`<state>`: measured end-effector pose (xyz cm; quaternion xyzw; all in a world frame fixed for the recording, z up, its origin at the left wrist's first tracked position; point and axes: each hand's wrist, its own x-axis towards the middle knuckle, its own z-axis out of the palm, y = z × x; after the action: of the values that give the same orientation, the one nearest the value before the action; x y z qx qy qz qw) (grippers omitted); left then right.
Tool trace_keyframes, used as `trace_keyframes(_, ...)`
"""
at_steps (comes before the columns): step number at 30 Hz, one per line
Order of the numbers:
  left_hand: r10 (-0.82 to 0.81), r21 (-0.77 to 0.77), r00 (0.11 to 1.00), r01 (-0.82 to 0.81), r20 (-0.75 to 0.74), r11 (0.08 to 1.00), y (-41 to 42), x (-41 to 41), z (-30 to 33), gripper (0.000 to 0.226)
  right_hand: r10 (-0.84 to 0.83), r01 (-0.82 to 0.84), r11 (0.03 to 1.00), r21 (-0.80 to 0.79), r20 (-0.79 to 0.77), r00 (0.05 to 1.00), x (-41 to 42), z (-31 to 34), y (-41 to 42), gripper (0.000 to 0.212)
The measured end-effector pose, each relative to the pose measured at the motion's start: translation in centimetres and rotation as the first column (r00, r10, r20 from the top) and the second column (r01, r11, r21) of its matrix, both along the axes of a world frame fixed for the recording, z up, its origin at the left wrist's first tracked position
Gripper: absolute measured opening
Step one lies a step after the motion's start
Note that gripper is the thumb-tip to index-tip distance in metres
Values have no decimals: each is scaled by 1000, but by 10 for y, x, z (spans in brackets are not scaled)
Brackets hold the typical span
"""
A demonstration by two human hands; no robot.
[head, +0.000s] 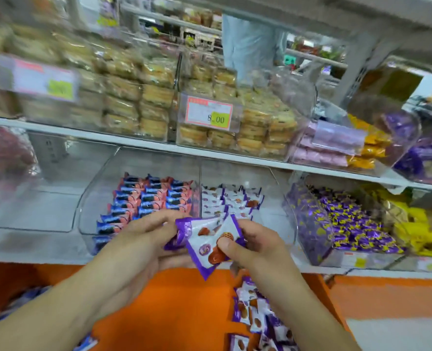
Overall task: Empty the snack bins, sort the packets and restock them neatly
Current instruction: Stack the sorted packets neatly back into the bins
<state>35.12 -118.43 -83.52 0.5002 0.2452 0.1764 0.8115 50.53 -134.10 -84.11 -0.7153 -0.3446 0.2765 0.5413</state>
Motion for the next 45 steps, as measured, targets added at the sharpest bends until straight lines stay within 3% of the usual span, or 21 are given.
trace_keyframes(2,42,72,998,-39,-38,997,10,0,-6,18,38,-36,998,-61,32,999,-2,-4,6,7)
trace_keyframes(4,72,89,996,-67,-55,994,18,3,-8,31,72,-69,993,-99,26,997,-1,-9,9,9)
trace_keyframes(9,96,140,993,-86,-64,986,28,9,-2,41,-8,2,997,-84,-79,997,14,-14,10,13)
trace_keyframes(15,146,199,985,-126,-93,972,35,10,-7,42,-65,71,997,28,-176,982,25,-14,7,6)
trace_keyframes(19,157,222,981,-130,-111,966,28,10,-10,36,-72,121,985,123,-339,938,27,-13,5,19)
trace_keyframes(21,114,231,986,-84,-119,969,22,13,-13,32,-82,137,981,137,-349,934,25,-12,4,24)
trace_keyframes(26,56,248,988,-18,-146,969,1,20,-21,37,-126,128,992,24,-48,991,22,-16,1,18)
trace_keyframes(30,93,355,972,-11,-214,935,-2,25,-26,39,8,18,993,-120,208,978,28,-10,-9,24)
trace_keyframes(34,131,506,964,5,-233,863,10,32,-24,34,-181,189,982,2,300,937,68,1,-15,25)
trace_keyframes(36,168,585,958,0,-233,811,18,37,-24,35,-224,254,967,-23,398,889,97,3,-13,23)
trace_keyframes(40,223,688,946,0,-236,726,36,50,-34,30,-60,197,958,-211,520,852,131,-11,1,22)
trace_keyframes(45,235,712,940,10,-246,702,50,56,-48,31,157,128,892,-433,563,812,147,-43,11,18)
